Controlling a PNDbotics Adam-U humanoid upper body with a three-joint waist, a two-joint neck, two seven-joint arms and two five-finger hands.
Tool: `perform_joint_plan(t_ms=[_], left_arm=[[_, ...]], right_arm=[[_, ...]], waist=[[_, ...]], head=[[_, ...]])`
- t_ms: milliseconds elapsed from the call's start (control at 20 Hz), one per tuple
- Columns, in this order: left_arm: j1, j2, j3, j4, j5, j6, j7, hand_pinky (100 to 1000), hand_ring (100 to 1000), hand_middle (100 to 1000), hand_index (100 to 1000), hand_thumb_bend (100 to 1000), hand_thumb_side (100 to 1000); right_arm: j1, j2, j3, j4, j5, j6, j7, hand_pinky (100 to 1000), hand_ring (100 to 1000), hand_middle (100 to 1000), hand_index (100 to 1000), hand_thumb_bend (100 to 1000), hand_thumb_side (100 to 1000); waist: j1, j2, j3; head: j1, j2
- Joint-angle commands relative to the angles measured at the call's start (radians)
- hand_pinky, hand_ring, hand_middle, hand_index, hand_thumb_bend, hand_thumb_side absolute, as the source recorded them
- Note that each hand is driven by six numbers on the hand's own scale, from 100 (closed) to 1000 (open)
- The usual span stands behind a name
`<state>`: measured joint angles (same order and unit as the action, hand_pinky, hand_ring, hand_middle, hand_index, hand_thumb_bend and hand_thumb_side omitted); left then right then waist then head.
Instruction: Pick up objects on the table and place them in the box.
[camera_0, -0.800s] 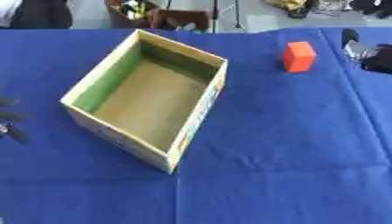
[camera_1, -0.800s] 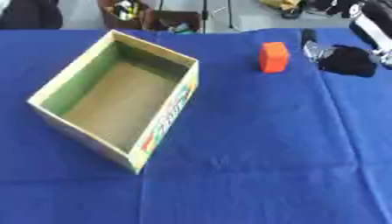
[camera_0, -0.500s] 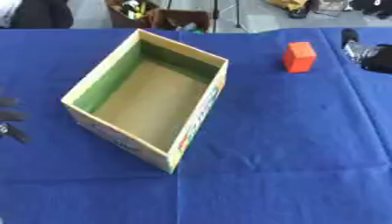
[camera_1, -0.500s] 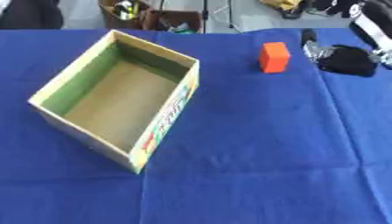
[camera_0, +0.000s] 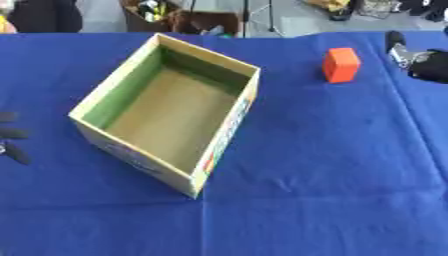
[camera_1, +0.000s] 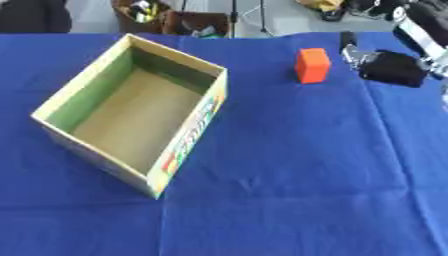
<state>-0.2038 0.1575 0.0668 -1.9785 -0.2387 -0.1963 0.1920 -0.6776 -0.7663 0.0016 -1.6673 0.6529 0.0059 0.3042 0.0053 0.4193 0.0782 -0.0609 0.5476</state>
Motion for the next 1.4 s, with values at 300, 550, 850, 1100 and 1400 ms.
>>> perform_joint_plan(t_ms=[300,550,850,1100,1400], left_arm=[[-0.008,0.01,-0.008,-0.021,-0.003,-0.002,-0.007,341,563,628,824,100,937],[-0.007,0.01,-0.01,-0.021,-0.004,-0.002,-0.01,339,562,628,824,100,936],[-0.006,0.012,-0.011,-0.021,-0.008,-0.002,-0.012,338,562,628,824,100,936],[-0.005,0.012,-0.014,-0.021,-0.01,-0.002,-0.016,336,560,627,824,100,934],[-0.009,0.013,-0.017,-0.021,-0.013,-0.005,-0.021,335,560,627,824,100,932]], right_arm=[[-0.081,-0.072,0.016,0.134,0.106,-0.103,0.084,880,920,931,1000,444,928],[-0.127,-0.078,0.024,0.221,0.144,-0.141,0.148,907,940,972,1000,463,828],[-0.175,-0.088,0.022,0.285,0.148,-0.169,0.224,911,942,983,1000,382,718],[-0.22,-0.097,0.025,0.338,0.156,-0.186,0.245,904,938,980,1000,343,676],[-0.257,-0.113,0.035,0.4,0.176,-0.214,0.251,895,934,981,1000,317,643]], waist=[[-0.003,-0.013,0.013],[-0.006,-0.008,0.021],[-0.008,-0.001,0.028],[-0.011,0.008,0.036],[-0.016,0.028,0.054]], head=[[-0.016,-0.022],[-0.03,-0.032],[-0.037,-0.04],[-0.047,-0.048],[-0.06,-0.064]])
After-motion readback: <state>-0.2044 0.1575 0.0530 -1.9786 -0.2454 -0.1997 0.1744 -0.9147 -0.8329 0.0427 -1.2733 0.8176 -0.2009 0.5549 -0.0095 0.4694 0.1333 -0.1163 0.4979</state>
